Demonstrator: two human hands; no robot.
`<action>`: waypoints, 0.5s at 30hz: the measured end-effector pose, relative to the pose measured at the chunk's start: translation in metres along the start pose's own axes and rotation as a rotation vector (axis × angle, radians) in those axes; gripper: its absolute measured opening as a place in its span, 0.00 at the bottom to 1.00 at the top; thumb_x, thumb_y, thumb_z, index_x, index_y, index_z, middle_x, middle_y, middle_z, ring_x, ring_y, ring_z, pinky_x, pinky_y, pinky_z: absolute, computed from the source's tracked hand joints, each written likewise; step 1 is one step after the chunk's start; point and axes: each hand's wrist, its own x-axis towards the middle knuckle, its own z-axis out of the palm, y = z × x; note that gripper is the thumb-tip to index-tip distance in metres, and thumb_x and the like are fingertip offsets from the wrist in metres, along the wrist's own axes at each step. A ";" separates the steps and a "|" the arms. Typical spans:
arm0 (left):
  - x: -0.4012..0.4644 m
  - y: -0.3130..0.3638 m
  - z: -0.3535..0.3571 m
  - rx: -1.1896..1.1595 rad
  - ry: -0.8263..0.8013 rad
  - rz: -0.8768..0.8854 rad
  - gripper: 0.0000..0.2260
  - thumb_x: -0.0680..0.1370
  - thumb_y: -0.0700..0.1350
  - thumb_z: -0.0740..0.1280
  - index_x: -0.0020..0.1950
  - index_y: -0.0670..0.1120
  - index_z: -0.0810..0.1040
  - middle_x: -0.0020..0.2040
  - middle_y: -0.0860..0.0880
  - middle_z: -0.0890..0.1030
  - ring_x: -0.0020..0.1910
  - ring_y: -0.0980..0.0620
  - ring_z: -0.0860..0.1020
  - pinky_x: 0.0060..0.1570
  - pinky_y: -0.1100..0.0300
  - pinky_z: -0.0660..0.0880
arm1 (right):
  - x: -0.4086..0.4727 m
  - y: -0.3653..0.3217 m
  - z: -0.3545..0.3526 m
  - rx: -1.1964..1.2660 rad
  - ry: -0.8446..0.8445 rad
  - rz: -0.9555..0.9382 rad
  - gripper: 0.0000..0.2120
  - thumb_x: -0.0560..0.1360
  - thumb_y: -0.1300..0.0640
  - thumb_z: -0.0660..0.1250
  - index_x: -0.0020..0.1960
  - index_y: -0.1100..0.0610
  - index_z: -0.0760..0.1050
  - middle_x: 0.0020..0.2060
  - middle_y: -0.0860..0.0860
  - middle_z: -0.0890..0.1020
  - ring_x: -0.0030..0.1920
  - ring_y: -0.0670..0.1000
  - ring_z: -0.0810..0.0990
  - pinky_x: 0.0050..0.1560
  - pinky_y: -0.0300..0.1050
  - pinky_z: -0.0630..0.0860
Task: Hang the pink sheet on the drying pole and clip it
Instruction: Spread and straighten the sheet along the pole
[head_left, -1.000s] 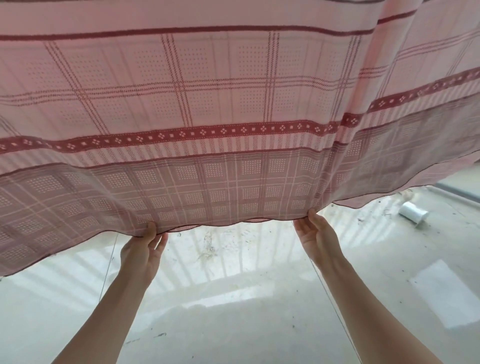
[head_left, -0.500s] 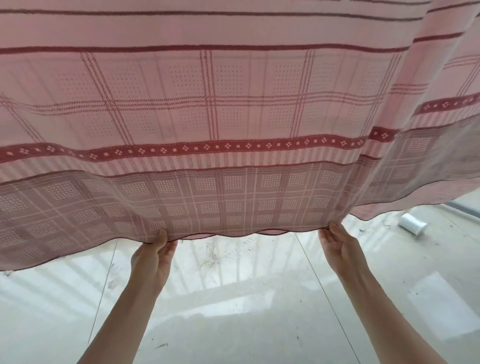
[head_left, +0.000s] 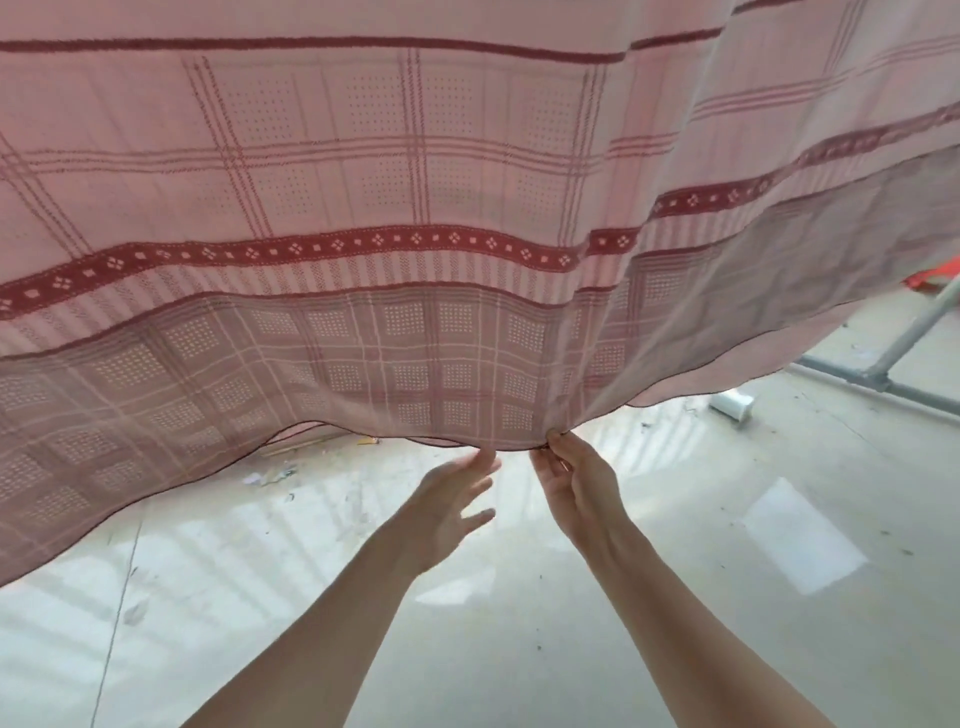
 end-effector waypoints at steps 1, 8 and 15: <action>0.009 -0.003 0.022 -0.100 0.059 0.079 0.21 0.66 0.54 0.74 0.55 0.50 0.75 0.60 0.53 0.75 0.65 0.53 0.70 0.58 0.52 0.69 | -0.004 -0.002 -0.003 -0.001 -0.012 0.001 0.09 0.74 0.73 0.58 0.42 0.64 0.75 0.34 0.53 0.81 0.40 0.48 0.82 0.51 0.41 0.79; 0.003 -0.025 0.074 -0.414 0.299 0.299 0.08 0.75 0.36 0.64 0.50 0.47 0.78 0.45 0.53 0.83 0.45 0.55 0.81 0.55 0.55 0.73 | -0.020 -0.030 -0.034 0.166 -0.183 0.234 0.11 0.74 0.56 0.66 0.55 0.56 0.79 0.56 0.54 0.78 0.58 0.52 0.77 0.59 0.49 0.74; 0.008 -0.023 0.082 -0.441 0.475 0.405 0.07 0.77 0.38 0.63 0.50 0.49 0.76 0.42 0.54 0.82 0.42 0.58 0.81 0.48 0.56 0.73 | 0.015 -0.079 -0.044 0.123 -0.239 0.303 0.26 0.71 0.42 0.65 0.66 0.52 0.70 0.66 0.55 0.73 0.65 0.57 0.72 0.66 0.58 0.68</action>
